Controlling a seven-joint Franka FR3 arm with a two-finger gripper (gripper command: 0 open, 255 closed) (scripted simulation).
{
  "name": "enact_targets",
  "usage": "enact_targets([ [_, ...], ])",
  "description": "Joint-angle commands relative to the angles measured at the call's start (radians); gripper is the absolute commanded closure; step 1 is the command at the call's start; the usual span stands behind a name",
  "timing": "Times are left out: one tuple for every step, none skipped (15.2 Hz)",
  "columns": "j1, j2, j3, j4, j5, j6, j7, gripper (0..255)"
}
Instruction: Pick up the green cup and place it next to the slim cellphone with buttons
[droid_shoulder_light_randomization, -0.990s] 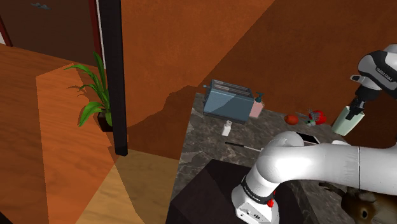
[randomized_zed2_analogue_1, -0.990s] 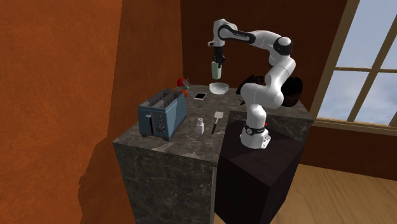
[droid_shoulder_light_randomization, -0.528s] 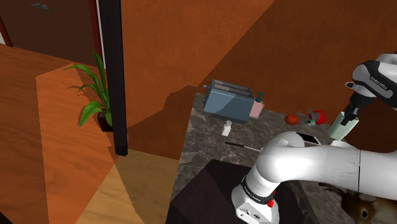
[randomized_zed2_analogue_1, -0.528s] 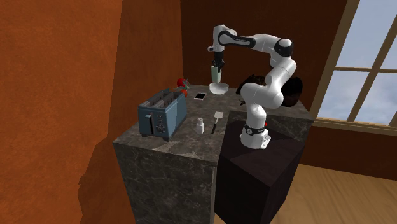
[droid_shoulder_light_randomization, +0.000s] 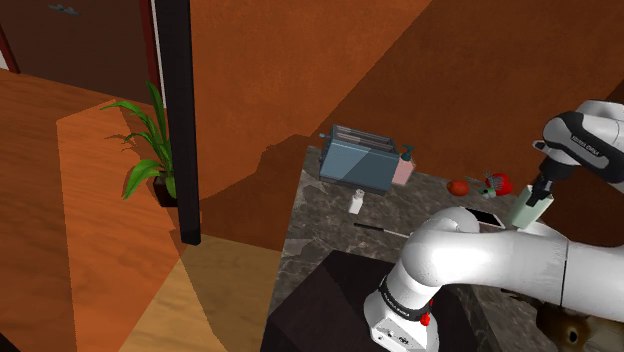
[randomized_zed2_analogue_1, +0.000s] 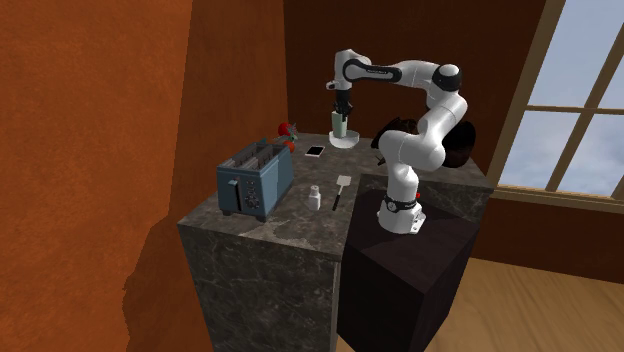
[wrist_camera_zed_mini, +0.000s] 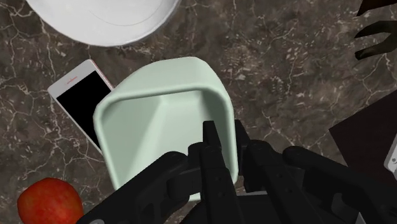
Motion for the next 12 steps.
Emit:
enact_targets([
  [-0.006, -0.009, -0.011, -0.020, -0.012, 0.015, 0.006, 255],
  [-0.007, -0.014, -0.018, -0.029, -0.018, 0.023, 0.009, 255],
  [-0.009, -0.018, -0.026, -0.038, -0.025, 0.031, 0.012, 255],
  [-0.010, -0.022, -0.033, -0.047, -0.031, 0.039, 0.015, 255],
  [-0.011, -0.026, -0.041, -0.055, -0.038, 0.047, 0.018, 255],
  [-0.012, -0.031, -0.048, -0.064, -0.045, 0.055, 0.022, 255],
  [-0.013, -0.035, -0.056, -0.072, -0.052, 0.062, 0.025, 255],
  [-0.014, -0.039, -0.064, -0.080, -0.058, 0.070, 0.028, 255],
  [-0.015, -0.042, -0.072, -0.088, -0.066, 0.078, 0.031, 255],
  [-0.016, -0.046, -0.081, -0.095, -0.073, 0.086, 0.034, 255],
  [-0.016, -0.050, -0.089, -0.103, -0.080, 0.094, 0.037, 255],
  [-0.017, -0.054, -0.097, -0.110, -0.087, 0.101, 0.040, 255],
])
